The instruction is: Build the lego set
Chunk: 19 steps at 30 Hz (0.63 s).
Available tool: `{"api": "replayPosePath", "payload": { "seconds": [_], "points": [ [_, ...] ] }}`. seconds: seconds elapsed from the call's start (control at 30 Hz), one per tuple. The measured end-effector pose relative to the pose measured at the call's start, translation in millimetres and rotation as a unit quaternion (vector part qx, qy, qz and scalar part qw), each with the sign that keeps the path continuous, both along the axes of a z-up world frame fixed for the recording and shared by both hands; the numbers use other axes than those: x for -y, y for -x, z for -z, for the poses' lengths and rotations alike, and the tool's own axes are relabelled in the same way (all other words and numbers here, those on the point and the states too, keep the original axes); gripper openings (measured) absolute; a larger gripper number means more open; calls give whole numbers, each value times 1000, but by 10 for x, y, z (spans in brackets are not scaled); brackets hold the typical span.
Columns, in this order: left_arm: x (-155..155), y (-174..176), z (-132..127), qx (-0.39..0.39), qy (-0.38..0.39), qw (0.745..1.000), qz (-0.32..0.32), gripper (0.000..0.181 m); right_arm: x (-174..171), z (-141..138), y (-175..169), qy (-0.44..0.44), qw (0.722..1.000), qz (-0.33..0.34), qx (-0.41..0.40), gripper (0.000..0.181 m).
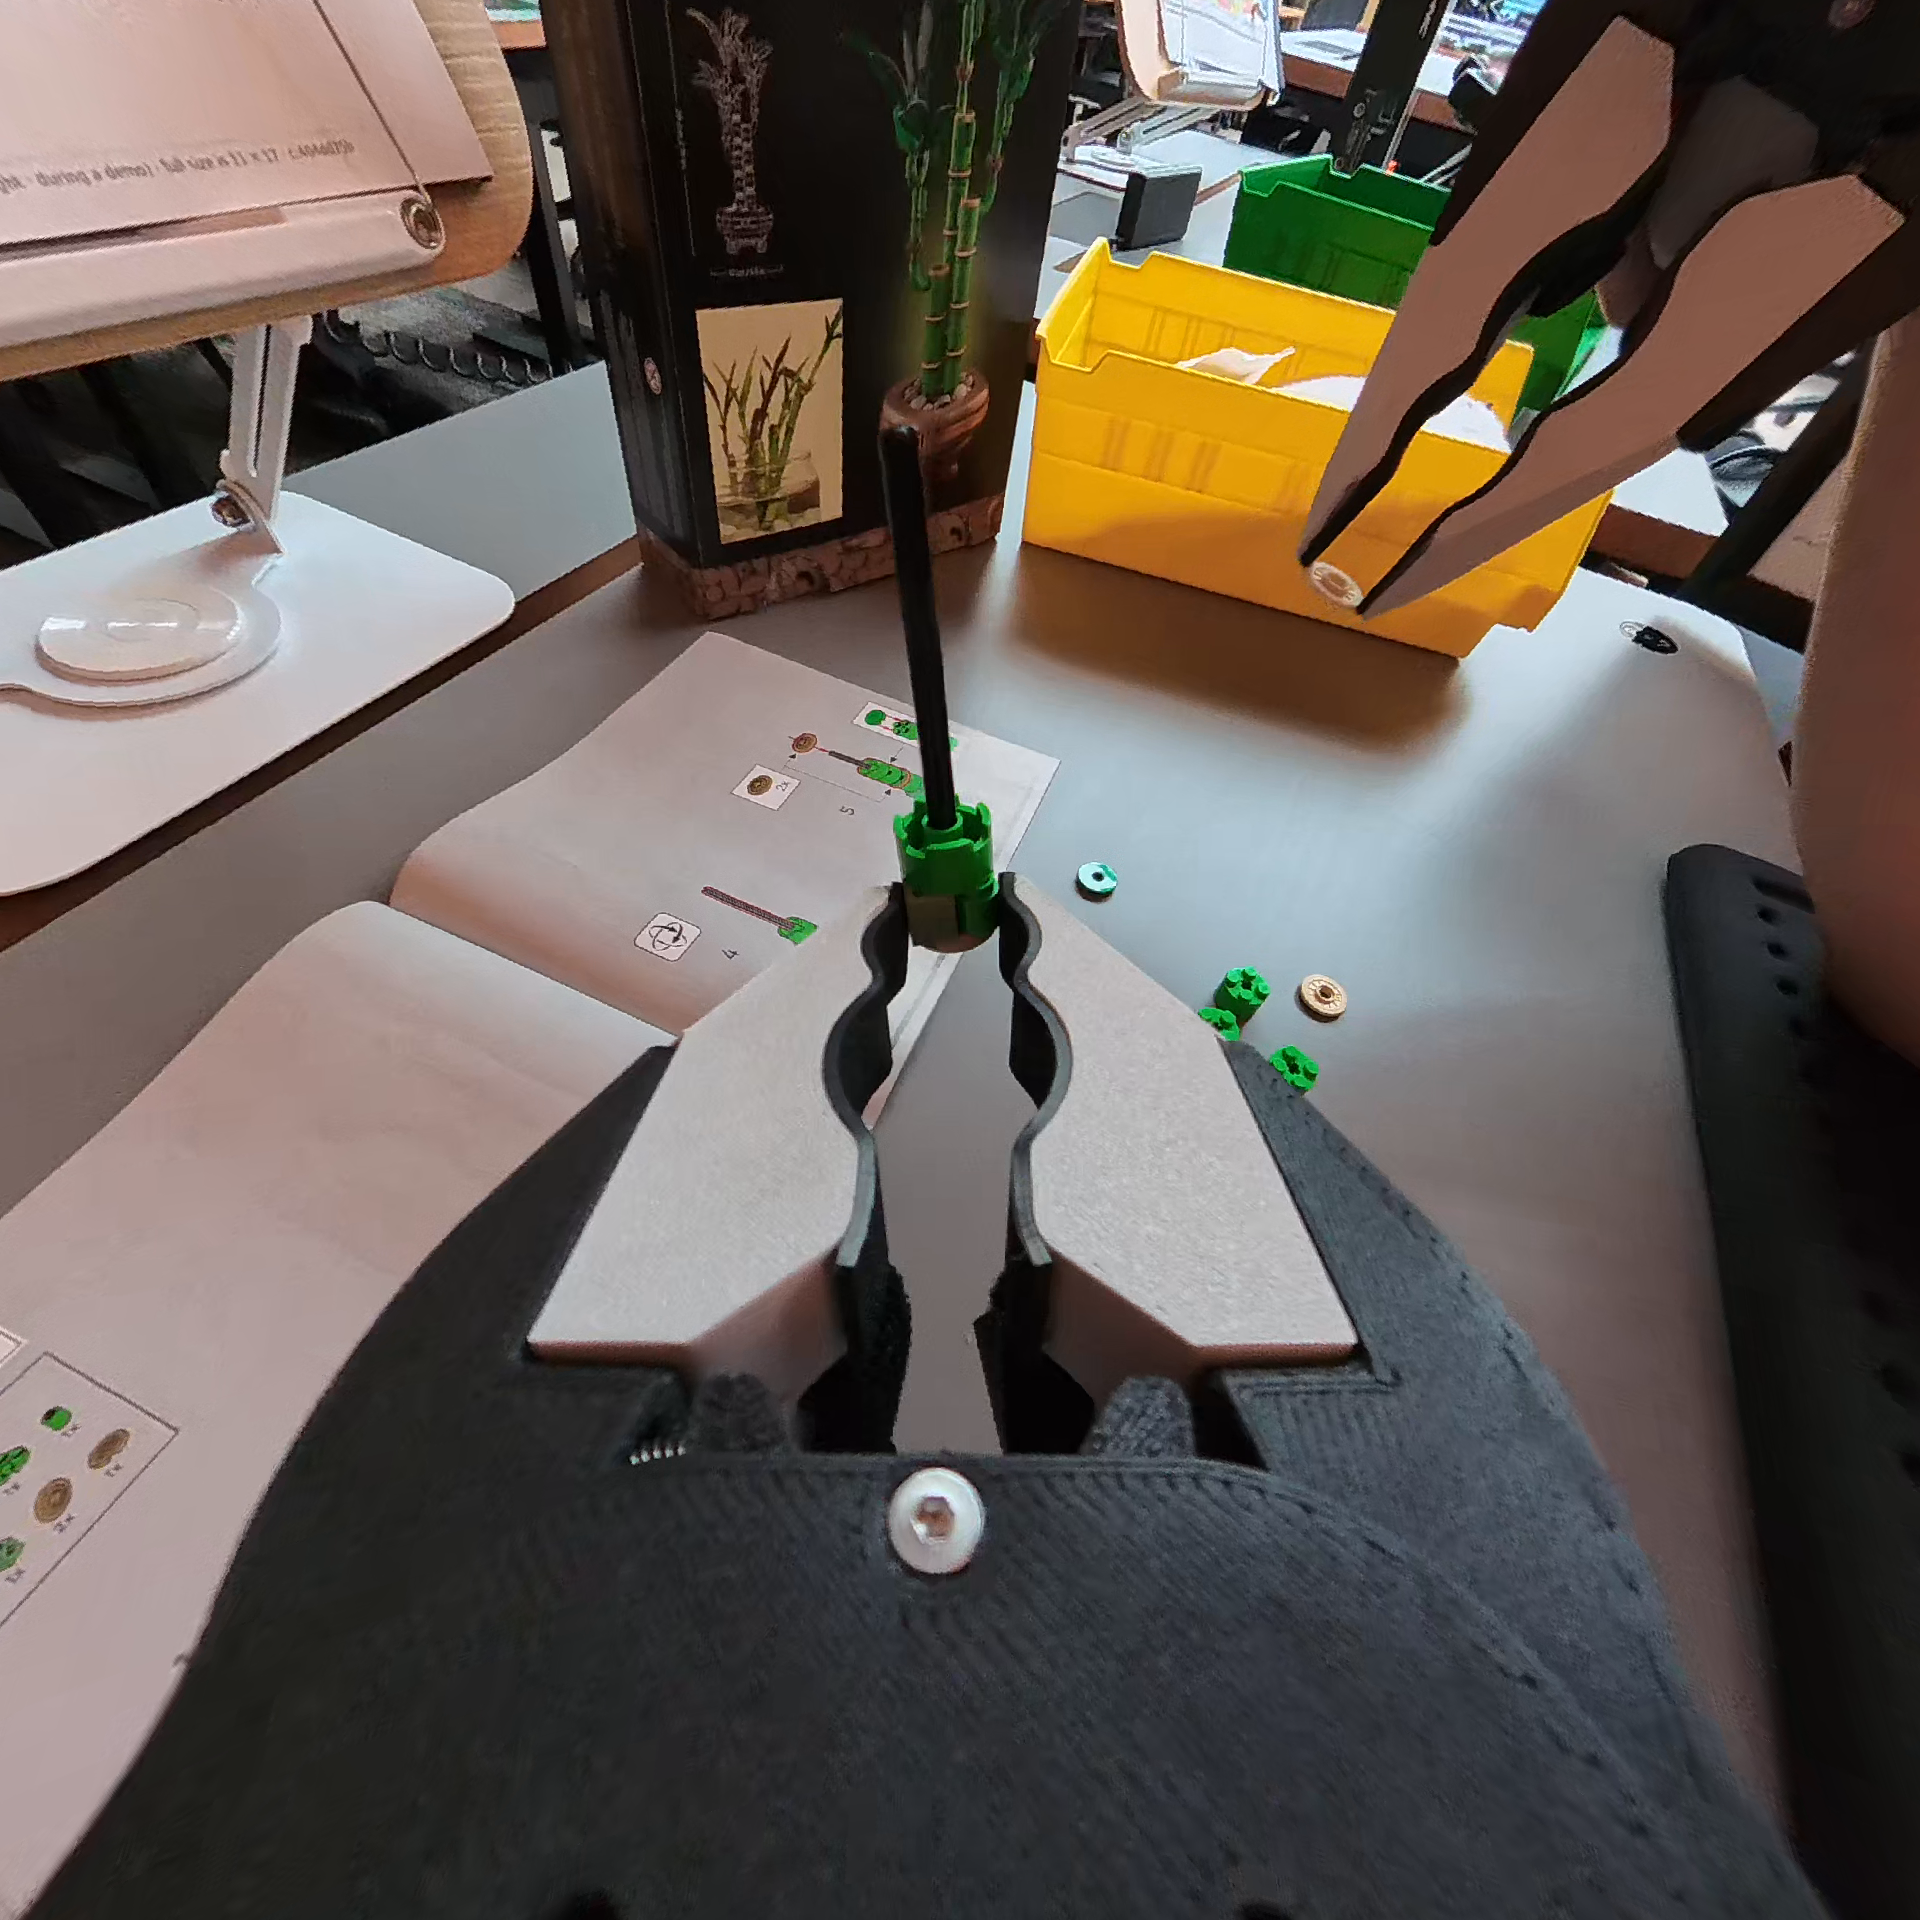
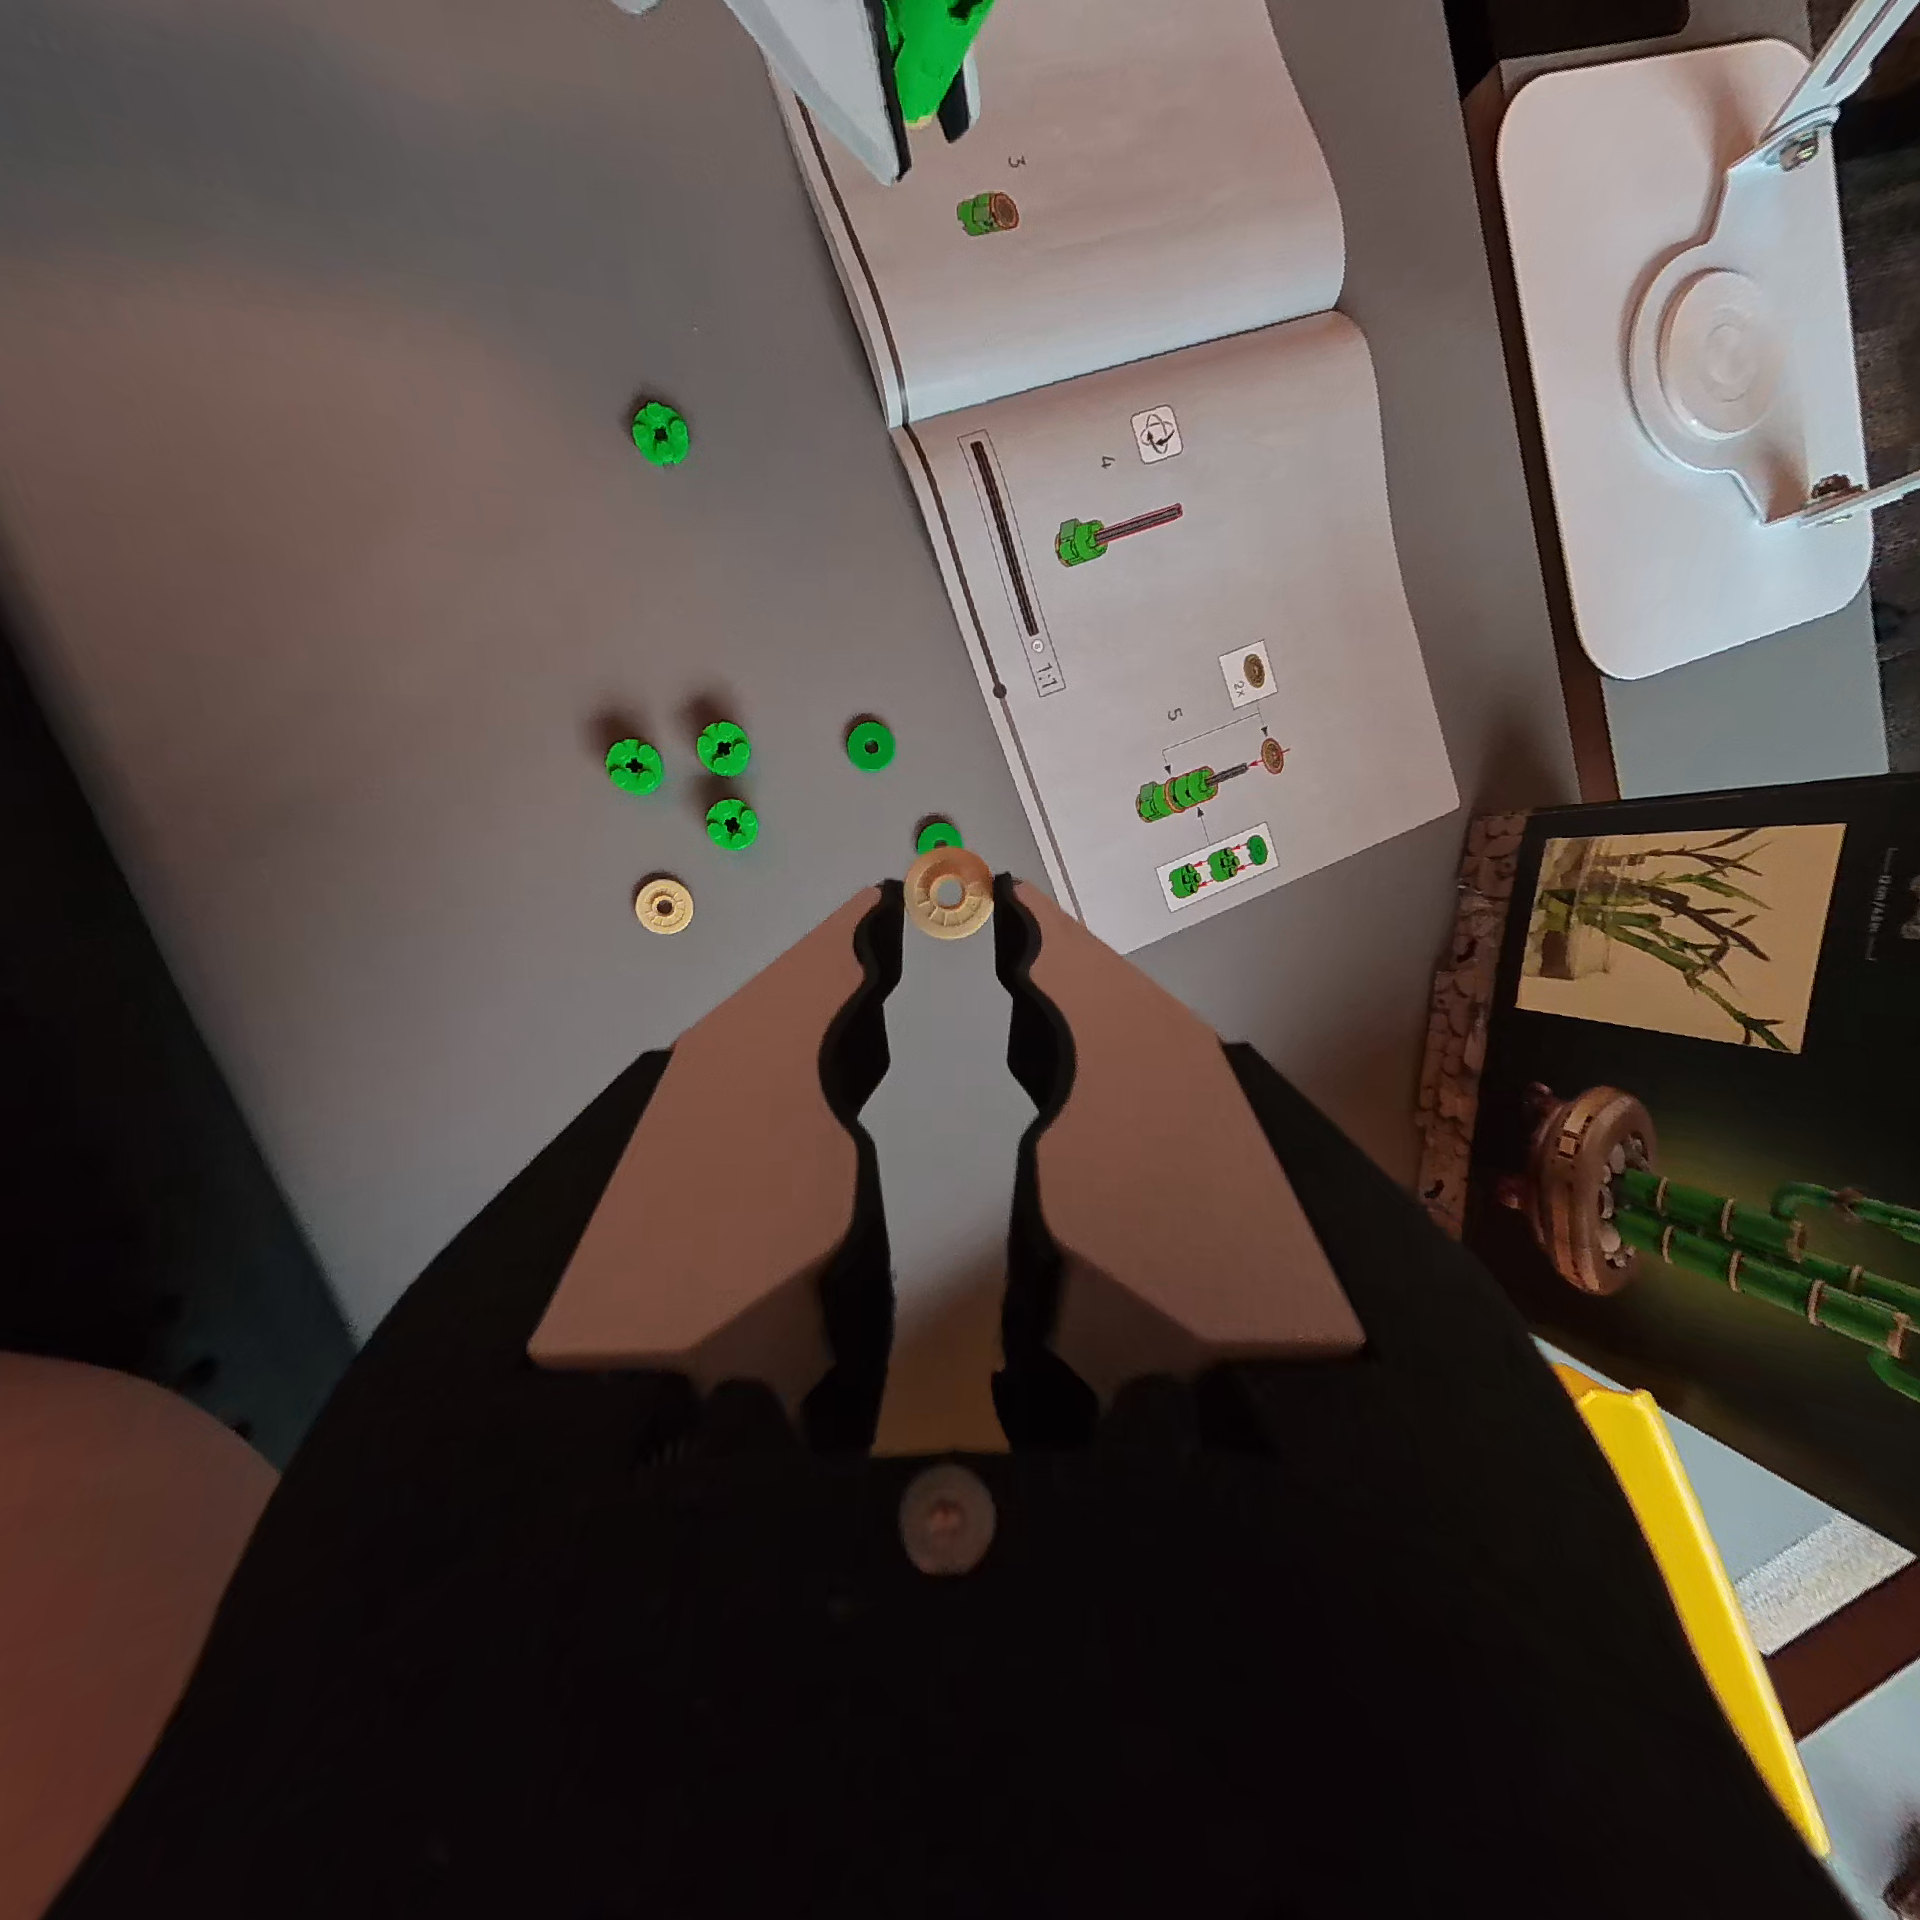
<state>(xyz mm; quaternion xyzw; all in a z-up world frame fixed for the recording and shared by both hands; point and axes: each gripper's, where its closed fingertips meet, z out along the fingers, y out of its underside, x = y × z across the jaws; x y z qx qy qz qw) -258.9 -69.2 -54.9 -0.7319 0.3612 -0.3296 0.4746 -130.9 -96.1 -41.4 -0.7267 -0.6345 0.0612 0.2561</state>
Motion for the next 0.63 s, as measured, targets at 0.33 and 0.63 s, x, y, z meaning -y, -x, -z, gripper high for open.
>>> {"api": "replayPosePath", "payload": {
  "seconds": [0.33,0.63],
  "points": [
    [-19,37,-13,8,-2,1000,-8,15,-49,-65,-166,-22,999,36,7,17],
    [-5,74,-99,39,-3,999,-13,15,-33,-31,-154,-26,999,39,28,17]
  ]
}}
